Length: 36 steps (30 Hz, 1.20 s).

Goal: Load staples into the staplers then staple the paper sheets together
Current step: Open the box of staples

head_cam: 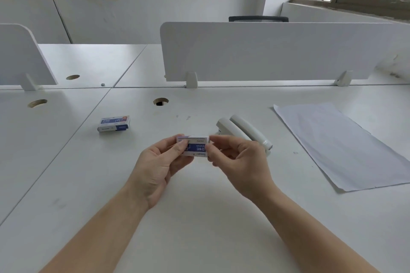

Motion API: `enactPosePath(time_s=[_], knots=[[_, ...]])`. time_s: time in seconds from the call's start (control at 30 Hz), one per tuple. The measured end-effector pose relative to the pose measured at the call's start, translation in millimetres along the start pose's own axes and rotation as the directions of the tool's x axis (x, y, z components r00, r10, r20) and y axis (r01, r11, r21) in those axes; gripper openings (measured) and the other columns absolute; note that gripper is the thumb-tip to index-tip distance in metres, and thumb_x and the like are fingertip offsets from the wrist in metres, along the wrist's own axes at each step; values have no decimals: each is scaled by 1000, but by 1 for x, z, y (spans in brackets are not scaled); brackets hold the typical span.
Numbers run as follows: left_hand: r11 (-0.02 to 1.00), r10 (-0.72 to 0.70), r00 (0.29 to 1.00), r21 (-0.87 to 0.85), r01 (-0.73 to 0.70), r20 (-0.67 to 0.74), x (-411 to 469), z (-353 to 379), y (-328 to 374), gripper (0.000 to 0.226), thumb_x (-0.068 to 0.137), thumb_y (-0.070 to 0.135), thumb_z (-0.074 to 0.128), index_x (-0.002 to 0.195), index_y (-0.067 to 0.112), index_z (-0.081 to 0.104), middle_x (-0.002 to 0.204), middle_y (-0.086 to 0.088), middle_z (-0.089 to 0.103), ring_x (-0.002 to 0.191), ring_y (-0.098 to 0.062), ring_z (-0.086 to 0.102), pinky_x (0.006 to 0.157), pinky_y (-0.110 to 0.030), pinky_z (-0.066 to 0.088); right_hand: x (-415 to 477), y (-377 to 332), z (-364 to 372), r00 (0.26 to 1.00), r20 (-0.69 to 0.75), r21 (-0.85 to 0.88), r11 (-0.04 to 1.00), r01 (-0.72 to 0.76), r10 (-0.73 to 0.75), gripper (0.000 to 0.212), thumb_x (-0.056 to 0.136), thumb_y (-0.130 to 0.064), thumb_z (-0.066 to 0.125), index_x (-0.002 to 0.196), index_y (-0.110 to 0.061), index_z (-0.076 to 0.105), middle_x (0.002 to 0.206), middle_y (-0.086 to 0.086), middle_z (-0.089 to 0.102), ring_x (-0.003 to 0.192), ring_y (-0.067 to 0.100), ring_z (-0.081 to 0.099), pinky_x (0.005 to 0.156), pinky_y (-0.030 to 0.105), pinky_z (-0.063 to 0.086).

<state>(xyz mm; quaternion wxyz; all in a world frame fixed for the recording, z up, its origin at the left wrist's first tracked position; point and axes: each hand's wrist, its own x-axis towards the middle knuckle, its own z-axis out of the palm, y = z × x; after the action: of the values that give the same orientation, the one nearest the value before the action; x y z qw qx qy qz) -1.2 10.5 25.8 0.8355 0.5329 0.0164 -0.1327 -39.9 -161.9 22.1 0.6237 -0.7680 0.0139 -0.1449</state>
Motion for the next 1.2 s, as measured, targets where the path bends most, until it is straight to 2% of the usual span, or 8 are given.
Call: enactPosePath(time_s=[0.1,0.2,0.33,0.47,0.63,0.8,1.0,1.2], knots=[[997,8,1000,-76,-7,10,-1,1,0,30,80,11,64,110,6,67,104,-15,74,91,-21,71,80,-27,59,3,-3,-1,998,-24,101,993,-63,66,7,87,-15,75,93,-19,78,79,3,79,74,21,75,76,31,63],[994,31,999,-101,-29,12,-2,3,0,36,78,11,63,114,5,64,107,-16,73,93,-22,72,79,-27,59,4,-6,-5,990,23,199,970,-138,137,8,87,-13,75,84,-19,80,79,5,79,74,18,74,77,28,62],[993,50,998,-110,-47,31,-1,2,1,39,79,10,61,117,4,63,111,-17,72,101,-26,69,82,-28,59,6,-7,-9,967,124,262,932,-249,223,10,86,-11,76,95,-9,79,89,11,79,79,17,73,82,28,61],[992,34,997,-122,-25,68,-2,0,2,35,84,8,58,119,3,62,114,-19,70,103,-27,69,81,-27,59,8,-8,-14,947,162,299,901,-314,276,16,84,-9,77,99,-1,77,94,21,77,79,19,73,80,27,61],[994,52,998,-99,-47,47,-3,1,4,34,83,8,59,117,4,64,109,-18,72,96,-23,71,77,-25,59,7,-11,-15,946,159,255,914,-315,281,16,82,-13,80,95,-3,78,87,17,78,74,16,73,78,27,62],[989,108,993,-94,-113,-55,-4,4,4,29,74,9,66,102,4,61,90,-15,76,81,-21,74,67,-23,59,5,-13,-12,939,157,334,878,-342,306,14,88,-12,74,95,-1,77,87,18,78,74,17,74,72,24,61],[992,78,996,-95,-81,-32,-4,4,3,28,76,10,65,103,3,62,92,-15,76,81,-20,74,68,-22,59,4,-17,-10,946,137,315,893,-322,293,7,87,-10,74,85,-5,78,79,13,77,70,18,73,68,25,61],[990,136,990,-21,-137,-35,-6,5,3,29,74,11,66,102,3,61,92,-16,76,84,-22,74,69,-23,59,4,-18,-11,952,113,267,914,-304,284,4,84,-7,76,83,-3,76,78,16,77,66,18,72,64,25,60]])
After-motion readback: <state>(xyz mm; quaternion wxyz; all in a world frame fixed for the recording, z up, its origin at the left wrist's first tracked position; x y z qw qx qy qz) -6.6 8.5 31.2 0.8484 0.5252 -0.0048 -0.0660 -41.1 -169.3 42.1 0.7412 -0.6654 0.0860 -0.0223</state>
